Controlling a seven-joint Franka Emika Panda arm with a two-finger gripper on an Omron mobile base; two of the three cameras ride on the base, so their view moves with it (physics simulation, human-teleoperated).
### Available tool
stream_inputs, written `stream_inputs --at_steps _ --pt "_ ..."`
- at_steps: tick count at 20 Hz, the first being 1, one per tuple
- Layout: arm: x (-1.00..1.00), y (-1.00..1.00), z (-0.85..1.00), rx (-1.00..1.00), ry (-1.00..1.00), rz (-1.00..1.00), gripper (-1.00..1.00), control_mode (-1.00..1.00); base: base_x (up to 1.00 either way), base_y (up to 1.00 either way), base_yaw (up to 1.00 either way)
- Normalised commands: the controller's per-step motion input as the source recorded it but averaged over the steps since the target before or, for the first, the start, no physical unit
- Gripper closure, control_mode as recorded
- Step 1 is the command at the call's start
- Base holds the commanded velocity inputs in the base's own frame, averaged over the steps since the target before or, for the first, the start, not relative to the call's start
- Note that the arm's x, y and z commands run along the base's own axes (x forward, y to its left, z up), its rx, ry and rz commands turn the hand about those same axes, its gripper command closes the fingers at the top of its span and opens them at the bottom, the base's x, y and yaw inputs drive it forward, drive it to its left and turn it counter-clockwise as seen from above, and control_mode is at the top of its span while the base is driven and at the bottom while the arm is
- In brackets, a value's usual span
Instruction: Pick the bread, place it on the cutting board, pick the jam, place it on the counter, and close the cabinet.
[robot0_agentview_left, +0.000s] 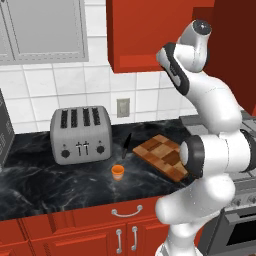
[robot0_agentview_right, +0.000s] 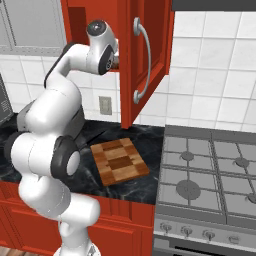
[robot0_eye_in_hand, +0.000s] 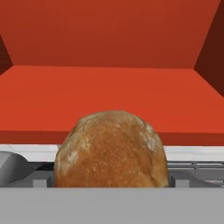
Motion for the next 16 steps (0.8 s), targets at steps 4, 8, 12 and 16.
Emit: stream_inputs --at_steps 4,8,12,16 --pt "-0.33 0.00 -0.03 0.00 0.06 0.00 1.00 -1.00 0.00 0.00 0.00" --pt "-0.32 0.00 -0.06 0.00 0.10 0.00 1.00 -1.00 0.00 0.00 0.00" --pt "-0.29 0.00 -0.01 0.00 0.13 0.00 1.00 -1.00 0.00 0.00 0.00" --pt "-0.27 0.00 0.00 0.00 0.15 0.00 1.00 -1.00 0.00 0.00 0.00"
